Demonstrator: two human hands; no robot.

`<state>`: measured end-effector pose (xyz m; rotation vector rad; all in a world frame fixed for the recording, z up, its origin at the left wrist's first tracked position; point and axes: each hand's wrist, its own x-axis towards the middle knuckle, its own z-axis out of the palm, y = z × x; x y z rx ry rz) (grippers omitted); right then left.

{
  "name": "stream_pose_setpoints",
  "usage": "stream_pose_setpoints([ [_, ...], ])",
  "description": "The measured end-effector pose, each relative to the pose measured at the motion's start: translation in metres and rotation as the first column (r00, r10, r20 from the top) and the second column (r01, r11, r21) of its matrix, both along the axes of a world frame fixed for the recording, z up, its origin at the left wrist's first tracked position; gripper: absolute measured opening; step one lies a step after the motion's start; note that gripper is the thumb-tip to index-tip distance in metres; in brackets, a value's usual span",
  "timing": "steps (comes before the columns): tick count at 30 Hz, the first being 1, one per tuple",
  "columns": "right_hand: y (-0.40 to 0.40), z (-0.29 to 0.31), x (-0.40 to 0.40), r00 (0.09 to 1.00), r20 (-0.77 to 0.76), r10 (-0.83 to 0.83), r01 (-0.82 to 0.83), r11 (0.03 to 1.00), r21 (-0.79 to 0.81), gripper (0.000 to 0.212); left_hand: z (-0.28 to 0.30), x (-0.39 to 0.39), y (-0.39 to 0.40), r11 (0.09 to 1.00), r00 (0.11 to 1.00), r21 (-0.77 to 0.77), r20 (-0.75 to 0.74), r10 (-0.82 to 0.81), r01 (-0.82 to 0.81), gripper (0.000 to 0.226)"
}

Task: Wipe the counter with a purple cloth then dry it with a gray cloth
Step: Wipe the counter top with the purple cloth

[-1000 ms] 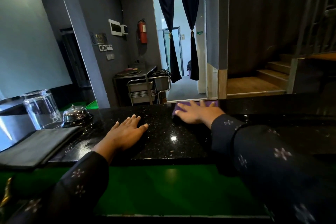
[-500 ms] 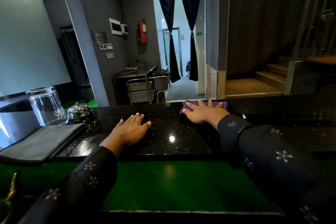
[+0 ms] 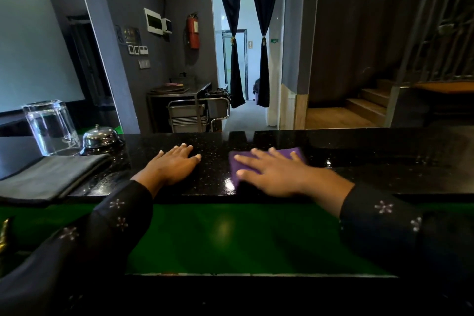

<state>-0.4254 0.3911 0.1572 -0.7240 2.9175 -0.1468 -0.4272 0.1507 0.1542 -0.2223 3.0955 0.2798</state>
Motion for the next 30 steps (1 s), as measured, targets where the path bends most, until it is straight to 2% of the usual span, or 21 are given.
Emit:
stream_pose_setpoints([
  [3,0.011,0.005,-0.019,0.980,0.024,-0.197,0.198,0.980,-0.013,0.062,0.000,-0.001,0.001,1.000,1.000,-0.005,-0.021,0.004,-0.004,0.061],
  [5,0.002,0.005,-0.017,0.965,0.015,-0.262,0.262,0.965,0.000,0.063,-0.002,-0.002,0.000,1.000,1.000,0.016,-0.028,0.000,0.001,0.061],
  [8,-0.027,0.002,0.004,0.971,-0.028,-0.237,0.237,0.971,0.009,0.063,-0.002,-0.002,-0.002,0.998,0.999,0.060,-0.030,-0.013,0.015,0.061],
  [10,-0.050,0.000,0.022,0.983,-0.039,-0.178,0.178,0.984,0.004,0.063,0.001,0.001,-0.001,0.989,0.997,0.144,-0.075,-0.017,0.027,0.058],
  [12,-0.072,-0.002,0.039,0.989,-0.066,-0.133,0.133,0.991,-0.008,0.063,0.004,0.008,-0.001,0.943,0.971,0.322,-0.237,0.000,0.079,0.050],
  [14,-0.087,-0.007,0.053,0.980,-0.152,-0.125,0.123,0.992,-0.023,0.062,0.006,0.019,-0.005,0.861,0.897,0.473,-0.440,0.049,0.185,0.042],
  [15,-0.091,-0.011,0.060,0.968,-0.213,-0.136,0.130,0.991,-0.042,0.062,0.007,0.027,-0.009,0.858,0.862,0.457,-0.506,0.031,0.237,0.040],
  [16,-0.094,-0.016,0.065,0.947,-0.284,-0.149,0.135,0.989,-0.068,0.061,0.009,0.035,-0.013,0.901,0.841,0.340,-0.540,-0.046,0.268,0.040],
  [18,-0.101,-0.028,0.075,0.894,-0.419,-0.160,0.125,0.986,-0.109,0.060,0.004,0.046,-0.025,0.949,0.845,0.082,-0.483,-0.229,0.303,0.044],
  [19,-0.104,-0.031,0.078,0.876,-0.456,-0.156,0.114,0.986,-0.119,0.061,0.001,0.051,-0.032,0.952,0.871,0.039,-0.415,-0.261,0.304,0.047],
  [22,-0.098,-0.031,0.076,0.888,-0.445,-0.116,0.067,0.990,-0.124,0.067,-0.009,0.059,-0.042,0.961,0.936,0.018,-0.228,-0.266,0.277,0.057],
  [24,-0.073,-0.034,0.071,0.877,-0.470,-0.096,0.045,0.992,-0.118,0.074,-0.010,0.060,-0.043,0.960,0.948,0.012,-0.163,-0.274,0.280,0.060],
  [27,-0.009,-0.039,0.066,0.830,-0.531,-0.173,0.120,0.984,-0.132,0.081,-0.007,0.061,-0.043,0.958,0.951,0.022,-0.129,-0.280,0.285,0.062],
  [30,0.036,-0.036,0.068,0.814,-0.503,-0.291,0.241,0.957,-0.164,0.073,-0.010,0.056,-0.039,0.962,0.953,-0.011,-0.130,-0.274,0.275,0.063],
])
